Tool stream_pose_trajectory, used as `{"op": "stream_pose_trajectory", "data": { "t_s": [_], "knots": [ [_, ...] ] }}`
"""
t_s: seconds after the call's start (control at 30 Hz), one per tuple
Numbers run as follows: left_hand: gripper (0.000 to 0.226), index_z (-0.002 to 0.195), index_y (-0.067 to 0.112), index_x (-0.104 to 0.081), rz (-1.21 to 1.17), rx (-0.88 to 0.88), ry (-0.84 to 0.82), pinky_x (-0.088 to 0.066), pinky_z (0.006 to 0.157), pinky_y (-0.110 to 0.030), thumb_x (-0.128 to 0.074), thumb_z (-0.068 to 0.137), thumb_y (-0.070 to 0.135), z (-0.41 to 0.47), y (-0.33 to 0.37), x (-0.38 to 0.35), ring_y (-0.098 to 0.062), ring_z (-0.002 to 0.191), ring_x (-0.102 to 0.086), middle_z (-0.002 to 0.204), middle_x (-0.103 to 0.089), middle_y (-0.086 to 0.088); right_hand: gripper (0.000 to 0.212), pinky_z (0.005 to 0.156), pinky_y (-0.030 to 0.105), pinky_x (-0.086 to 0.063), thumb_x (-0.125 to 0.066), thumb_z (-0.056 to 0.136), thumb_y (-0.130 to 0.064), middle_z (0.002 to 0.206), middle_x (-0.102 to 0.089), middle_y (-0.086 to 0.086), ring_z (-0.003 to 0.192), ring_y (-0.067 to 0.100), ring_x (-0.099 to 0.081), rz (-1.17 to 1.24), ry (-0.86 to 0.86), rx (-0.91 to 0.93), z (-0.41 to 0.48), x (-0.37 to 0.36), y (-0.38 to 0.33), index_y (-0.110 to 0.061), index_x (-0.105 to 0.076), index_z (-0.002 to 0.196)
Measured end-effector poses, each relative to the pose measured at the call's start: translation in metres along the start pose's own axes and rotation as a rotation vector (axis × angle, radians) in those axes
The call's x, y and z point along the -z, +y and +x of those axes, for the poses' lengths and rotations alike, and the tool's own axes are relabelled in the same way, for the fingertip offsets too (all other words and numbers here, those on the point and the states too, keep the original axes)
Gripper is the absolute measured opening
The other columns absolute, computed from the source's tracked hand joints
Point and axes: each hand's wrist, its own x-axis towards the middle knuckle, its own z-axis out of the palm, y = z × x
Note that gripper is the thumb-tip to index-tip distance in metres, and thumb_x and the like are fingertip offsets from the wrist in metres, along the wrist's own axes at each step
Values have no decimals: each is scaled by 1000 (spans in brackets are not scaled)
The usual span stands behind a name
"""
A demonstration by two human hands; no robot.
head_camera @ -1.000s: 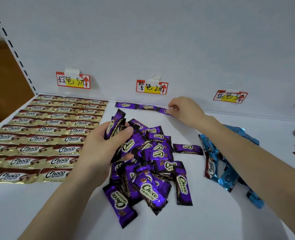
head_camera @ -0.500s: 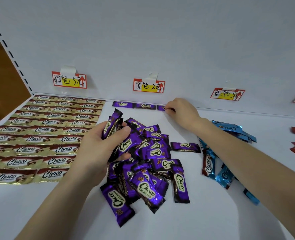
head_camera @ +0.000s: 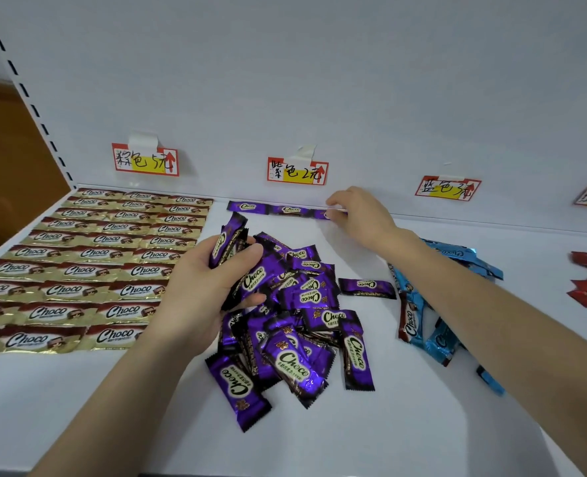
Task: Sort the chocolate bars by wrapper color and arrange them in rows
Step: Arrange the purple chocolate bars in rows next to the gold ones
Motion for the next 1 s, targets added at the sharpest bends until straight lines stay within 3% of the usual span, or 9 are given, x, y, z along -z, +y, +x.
{"op": "stream_pose_trajectory", "data": {
  "t_s": [0.07, 0.2, 0.3, 0.43, 0.57, 0.67, 0.8, 0.87, 1.0],
  "knots": [
    [2, 85, 14, -62, -38, 8, -19, -51, 44, -18, -61, 86, 13, -3, 4, -2, -8, 59, -68, 64, -69, 6, 28, 86, 26, -42, -51, 94, -19, 116, -59, 9, 101, 20, -56, 188, 71, -5, -12, 24, -24, -10, -59, 119],
    [3, 86, 13, -63, -140, 36, -48, -52, 48, -19, -62, 85, 15, -12, 12, -8, -8, 63, -68, 70, -71, 1, 10, 67, 17, -48, -57, 89, -18, 86, -69, 2, 74, 9, -64, 647, 46, 15, -67, 76, -78, -14, -66, 90],
    [4, 89, 12, -64, -182, 7, -74, -53, 52, -20, -61, 87, 15, -20, 16, -14, -8, 65, -68, 74, -71, 0, 14, 57, 14, -46, -58, 85, -30, 75, -68, -3, 63, 3, -62, 700, 25, 16, -107, 87, -103, -20, -65, 79],
    [4, 92, 17, -63, -199, -50, -66, -51, 50, -18, -59, 90, 16, -32, 16, -25, -1, 59, -64, 68, -68, 9, 22, 58, 16, -42, -63, 75, -46, 73, -65, -5, 65, 2, -60, 702, 91, -120, -129, 73, -114, -29, -59, 88],
    [7, 86, 18, -62, -219, -59, -66, -51, 50, -19, -58, 91, 15, -39, 15, -28, -1, 58, -63, 66, -67, 9, 13, 57, 12, -42, -69, 79, -26, 70, -61, -5, 59, 1, -54, 778, 128, -123, -133, 61, -120, -29, -57, 83],
    [10, 80, 10, -62, -269, -30, -53, -53, 52, -20, -59, 90, 10, -39, 19, -24, -7, 55, -63, 62, -67, 2, 14, 52, 14, -46, -67, 81, -11, 70, -62, 0, 53, 2, -59, 1103, 192, -205, -130, 61, -119, -20, -57, 78],
    [7, 82, 7, -62, -296, -54, -41, -53, 54, -18, -60, 88, 5, -38, 19, -23, -10, 63, -66, 67, -67, -3, 13, 59, 20, -53, -60, 85, 0, 68, -63, 3, 59, 13, -66, 1567, 301, -364, -126, 59, -119, -11, -54, 89],
    [6, 84, 7, -63, -279, -75, -55, -53, 54, -18, -60, 87, 3, -38, 19, -23, -11, 64, -67, 67, -68, -4, 14, 61, 21, -55, -58, 87, 0, 69, -64, 4, 62, 15, -67, 1588, 243, -371, -126, 56, -120, -12, -54, 93],
    [8, 83, 7, -61, -192, -127, -10, -50, 48, -17, -60, 86, 0, -32, 23, -18, -8, 56, -64, 60, -65, -1, 13, 67, 23, -57, -60, 87, -7, 81, -65, 3, 68, 10, -67, 1220, 164, -250, -127, 53, -115, -19, -57, 88]
  ]
}}
